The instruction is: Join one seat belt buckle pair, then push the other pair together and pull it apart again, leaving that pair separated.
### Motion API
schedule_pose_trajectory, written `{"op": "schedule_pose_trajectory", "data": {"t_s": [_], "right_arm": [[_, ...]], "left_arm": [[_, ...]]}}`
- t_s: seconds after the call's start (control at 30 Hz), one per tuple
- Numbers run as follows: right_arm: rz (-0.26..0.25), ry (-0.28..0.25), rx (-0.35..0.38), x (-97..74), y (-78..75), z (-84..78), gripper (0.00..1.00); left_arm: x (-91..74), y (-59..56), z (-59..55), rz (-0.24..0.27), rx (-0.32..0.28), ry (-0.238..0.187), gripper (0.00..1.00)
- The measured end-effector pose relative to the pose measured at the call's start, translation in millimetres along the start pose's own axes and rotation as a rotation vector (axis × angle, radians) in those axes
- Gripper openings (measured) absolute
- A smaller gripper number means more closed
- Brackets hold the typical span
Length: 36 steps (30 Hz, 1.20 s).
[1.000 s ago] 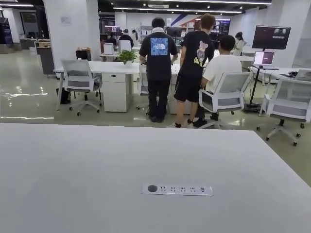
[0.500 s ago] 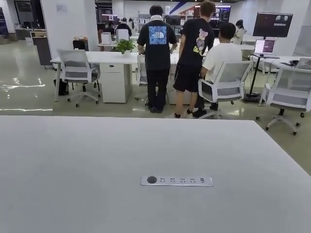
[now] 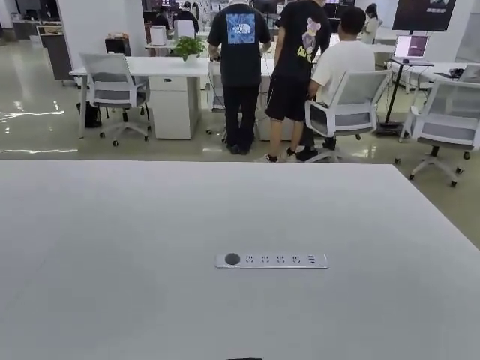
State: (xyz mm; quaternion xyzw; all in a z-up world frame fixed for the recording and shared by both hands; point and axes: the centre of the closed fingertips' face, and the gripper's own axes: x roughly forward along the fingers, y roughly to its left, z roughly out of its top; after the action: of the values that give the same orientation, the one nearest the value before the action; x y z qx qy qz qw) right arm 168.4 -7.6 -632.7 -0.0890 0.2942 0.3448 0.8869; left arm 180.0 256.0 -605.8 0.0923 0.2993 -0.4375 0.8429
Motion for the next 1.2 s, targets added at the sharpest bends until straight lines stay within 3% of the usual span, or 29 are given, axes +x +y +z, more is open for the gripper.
{"op": "schedule_pose_trajectory", "data": {"t_s": [0.23,0.43,0.57,0.83,1.07,1.2], "right_arm": [[0.042,0.03,-0.011,5.7,-2.9,-5.1,0.81],[0.079,0.062,-0.014,9.8,-3.5,-11.0,0.78],[0.102,0.08,-0.018,13.7,-4.7,-15.4,0.77],[0.154,0.119,-0.045,20.3,-0.8,-19.9,0.74],[0.198,0.157,-0.053,24.5,-6.2,-32.2,0.67],[0.219,0.169,-0.061,25.6,-6.0,-35.0,0.65]], "left_arm": [[10.4,-0.1,-8.0,-0.044,0.051,0.05,0.91],[19.1,3.9,-7.1,-0.068,0.109,0.078,0.88],[25.0,0.6,-2.1,-0.092,0.131,0.09,0.86],[39.2,-1.7,-3.3,-0.139,0.179,0.128,0.84],[53.8,2.2,-11.6,-0.193,0.231,0.168,0.78],[62.9,2.3,-16.9,-0.233,0.301,0.205,0.77]]}}
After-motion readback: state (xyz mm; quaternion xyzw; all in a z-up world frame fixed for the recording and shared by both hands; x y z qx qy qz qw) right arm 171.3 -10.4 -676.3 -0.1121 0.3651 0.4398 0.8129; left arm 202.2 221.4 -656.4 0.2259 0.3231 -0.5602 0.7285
